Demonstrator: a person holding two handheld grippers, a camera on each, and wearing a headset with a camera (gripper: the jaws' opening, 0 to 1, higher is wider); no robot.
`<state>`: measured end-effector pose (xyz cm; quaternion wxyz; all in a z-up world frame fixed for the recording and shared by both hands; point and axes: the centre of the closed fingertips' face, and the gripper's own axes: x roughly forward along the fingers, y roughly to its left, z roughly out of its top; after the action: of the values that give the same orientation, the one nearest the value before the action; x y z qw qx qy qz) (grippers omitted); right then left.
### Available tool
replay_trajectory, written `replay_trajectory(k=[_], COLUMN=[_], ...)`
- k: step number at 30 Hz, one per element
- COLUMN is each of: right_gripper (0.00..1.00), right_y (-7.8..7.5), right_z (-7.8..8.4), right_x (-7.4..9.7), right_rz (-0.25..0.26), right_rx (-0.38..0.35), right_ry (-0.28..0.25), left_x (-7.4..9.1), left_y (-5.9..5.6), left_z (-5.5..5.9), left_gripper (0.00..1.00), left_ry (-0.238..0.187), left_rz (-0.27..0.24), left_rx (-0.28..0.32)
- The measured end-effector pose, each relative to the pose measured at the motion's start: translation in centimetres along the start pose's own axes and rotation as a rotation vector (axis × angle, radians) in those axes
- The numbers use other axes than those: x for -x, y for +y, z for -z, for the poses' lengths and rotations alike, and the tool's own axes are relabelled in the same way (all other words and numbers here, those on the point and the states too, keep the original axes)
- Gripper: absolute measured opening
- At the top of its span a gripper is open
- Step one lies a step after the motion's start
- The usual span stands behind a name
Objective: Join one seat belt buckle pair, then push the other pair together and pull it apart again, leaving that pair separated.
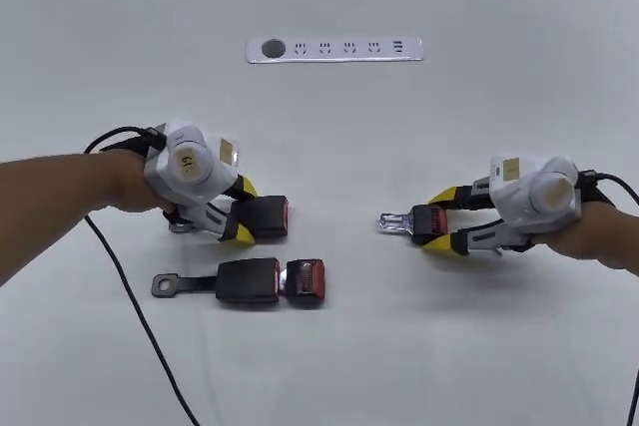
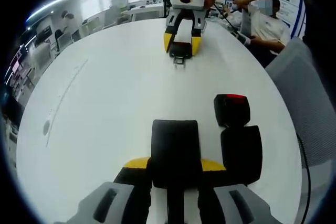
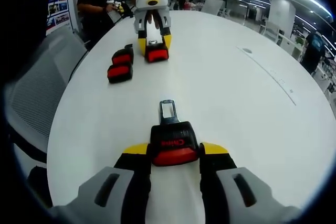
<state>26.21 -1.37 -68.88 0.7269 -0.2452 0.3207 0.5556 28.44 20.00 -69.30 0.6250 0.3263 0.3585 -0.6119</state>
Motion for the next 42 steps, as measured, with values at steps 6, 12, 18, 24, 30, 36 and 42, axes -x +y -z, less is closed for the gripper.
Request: replay_trajectory(k=[6, 12, 18, 24, 30, 36, 42], right_gripper=[0.38, 0.62, 0.72, 0.78, 0.90, 0.93, 0.96], right_y=[-0.1, -1.4, -2.9, -2.4, -1.2, 0.7, 2.0], right_z=[0.1, -1.1, -1.7, -4.1, -4.7, -6.2, -6.9], right_x=[-0.2, 0.2, 1.0, 2.4, 3.6, 5.5, 6.1], right_rz=[0.005, 0.102, 0.245, 0.400, 0.476, 0.527, 0.562], right_rx=[-0.011, -0.146, -0.223, -0.344, -0.421, -0.449, -0.457], right_ry=[0.010, -0.034, -0.081, -0.216, -0.253, -0.262, -0.301], left_x=[0.0, 0.3, 2.1, 4.3, 7.5, 9.5, 11.4], left_y=[-0.1, 0.7, 1.4, 1.2, 0.9, -0.8, -2.9], left_z=[0.1, 0.3, -0.7, -1.1, -1.9, -1.7, -1.3], left_gripper=[0.36, 0.56, 0.77, 0.83, 0.89, 0.96, 0.97], left_ry=[0.016, 0.061, -0.038, -0.133, -0.276, -0.361, -0.404], left_rz=[0.005, -0.074, -0.180, -0.284, -0.430, -0.501, -0.537], left_rx=[-0.003, 0.075, 0.273, 0.399, 0.499, 0.610, 0.649])
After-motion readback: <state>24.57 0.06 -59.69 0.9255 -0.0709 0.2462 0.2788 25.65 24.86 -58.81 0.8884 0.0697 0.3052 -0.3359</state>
